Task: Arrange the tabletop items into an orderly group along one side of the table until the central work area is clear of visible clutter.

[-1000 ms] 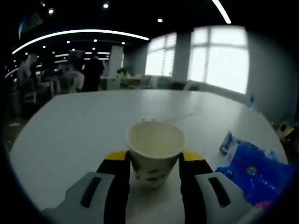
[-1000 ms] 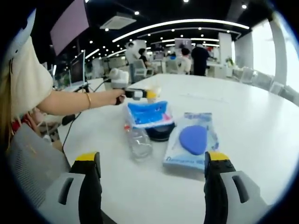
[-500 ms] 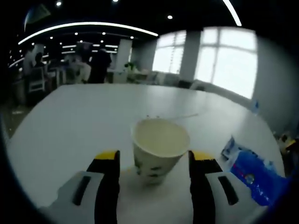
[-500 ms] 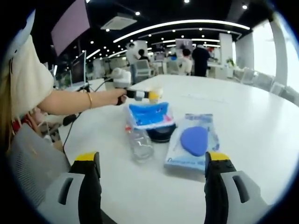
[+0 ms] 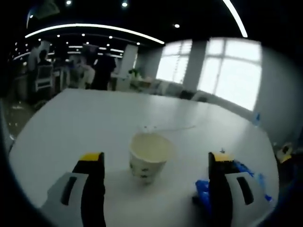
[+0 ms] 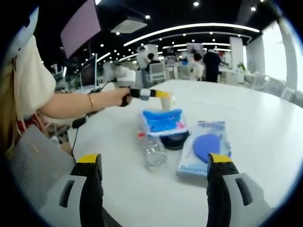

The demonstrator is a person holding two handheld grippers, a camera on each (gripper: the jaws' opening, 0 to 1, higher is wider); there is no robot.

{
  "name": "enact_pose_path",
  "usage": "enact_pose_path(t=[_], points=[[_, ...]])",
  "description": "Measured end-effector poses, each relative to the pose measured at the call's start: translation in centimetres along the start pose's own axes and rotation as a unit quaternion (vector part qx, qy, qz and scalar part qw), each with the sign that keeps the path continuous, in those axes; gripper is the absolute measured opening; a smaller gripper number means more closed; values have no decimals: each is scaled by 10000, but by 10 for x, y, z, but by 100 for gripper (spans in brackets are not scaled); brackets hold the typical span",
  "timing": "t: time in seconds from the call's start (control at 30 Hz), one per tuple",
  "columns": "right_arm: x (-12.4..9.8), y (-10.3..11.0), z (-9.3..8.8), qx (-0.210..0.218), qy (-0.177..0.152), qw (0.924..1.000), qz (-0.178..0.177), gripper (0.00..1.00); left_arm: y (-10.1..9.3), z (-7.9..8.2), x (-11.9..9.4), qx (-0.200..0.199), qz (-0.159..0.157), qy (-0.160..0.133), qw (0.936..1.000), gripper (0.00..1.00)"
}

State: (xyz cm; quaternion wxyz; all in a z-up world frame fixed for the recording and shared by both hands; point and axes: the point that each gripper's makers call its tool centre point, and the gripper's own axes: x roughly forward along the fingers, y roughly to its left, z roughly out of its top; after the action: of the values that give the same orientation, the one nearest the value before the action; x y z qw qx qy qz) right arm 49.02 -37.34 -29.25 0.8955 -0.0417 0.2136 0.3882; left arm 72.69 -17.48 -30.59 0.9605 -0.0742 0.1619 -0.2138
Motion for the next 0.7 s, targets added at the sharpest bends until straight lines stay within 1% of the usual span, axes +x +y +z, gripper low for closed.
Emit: enact_pose_path(t=[0.1,0.2,0.3,0.37,0.53,0.63,0.67,0.7], points=[[1,5,1,2,-2,10000,91,95,-4,2,-8,83,-12,36,10000,92],[1,10,2,-17,-5,9999,164,99,-11,7,-21,128,-88,-4,9999,95],[2,15,3,-28,-19,9997,246,99,-18,11,-31,204,-143,2,9997,97],[2,19,5,54,-52,9994,333,100,-25,14,-38,248,-211,11,9995,99],[3,28,9,75,-88,9986,507,100,-43,19,-55,419,-419,36,9982,99],[5,38,15,74,-142,9972,727,100,-52,21,-65,516,-487,82,9974,99],[5,39,16,74,-148,9969,771,100,-59,20,-72,647,-516,145,9965,99],[6,44,17,106,-130,9958,899,100,-61,20,-75,677,-531,158,9962,99]])
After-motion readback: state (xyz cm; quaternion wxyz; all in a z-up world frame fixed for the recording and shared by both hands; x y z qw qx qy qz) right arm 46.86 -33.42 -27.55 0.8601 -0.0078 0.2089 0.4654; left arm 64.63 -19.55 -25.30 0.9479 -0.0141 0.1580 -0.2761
